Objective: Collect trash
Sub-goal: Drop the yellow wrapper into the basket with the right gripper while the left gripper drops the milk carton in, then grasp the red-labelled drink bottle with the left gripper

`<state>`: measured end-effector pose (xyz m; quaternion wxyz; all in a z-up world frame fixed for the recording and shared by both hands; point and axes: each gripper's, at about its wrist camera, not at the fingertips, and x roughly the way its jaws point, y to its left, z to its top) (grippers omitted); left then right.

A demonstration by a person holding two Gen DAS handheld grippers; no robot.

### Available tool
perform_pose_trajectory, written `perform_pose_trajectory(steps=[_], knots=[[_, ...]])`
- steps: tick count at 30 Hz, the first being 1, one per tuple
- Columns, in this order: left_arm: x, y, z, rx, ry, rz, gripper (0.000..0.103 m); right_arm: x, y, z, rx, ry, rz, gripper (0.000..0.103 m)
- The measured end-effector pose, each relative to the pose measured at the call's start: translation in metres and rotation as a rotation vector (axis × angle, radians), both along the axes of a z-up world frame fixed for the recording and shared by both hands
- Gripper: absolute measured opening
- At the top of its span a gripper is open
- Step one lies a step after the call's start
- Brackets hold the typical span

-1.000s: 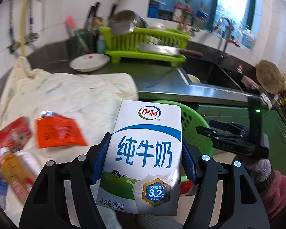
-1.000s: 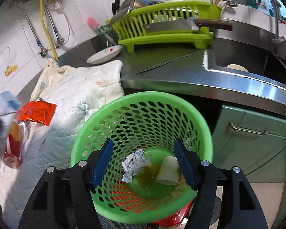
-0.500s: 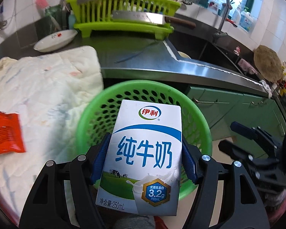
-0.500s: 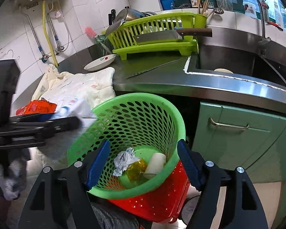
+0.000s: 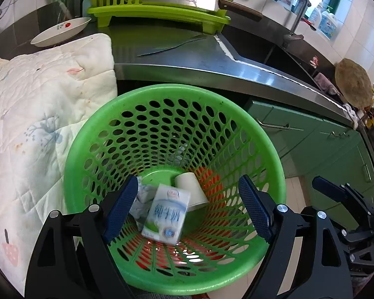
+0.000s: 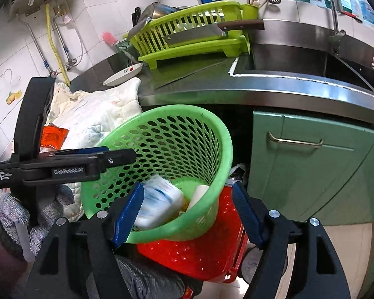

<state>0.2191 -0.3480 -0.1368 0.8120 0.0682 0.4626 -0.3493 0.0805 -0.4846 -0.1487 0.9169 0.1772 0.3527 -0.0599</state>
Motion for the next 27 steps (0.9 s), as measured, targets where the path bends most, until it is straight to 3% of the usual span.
perform_pose_trajectory(steps=[14, 27], knots=[[-0.029, 0.058, 0.052, -0.016, -0.094, 0.063, 0.082, -0.003, 0.033, 0.022, -0.011, -0.042, 0.062, 0.071], [-0.039, 0.169, 0.100, 0.013, -0.191, 0.290, 0.082, 0.021, 0.090, 0.044, -0.030, -0.059, 0.178, 0.074]])
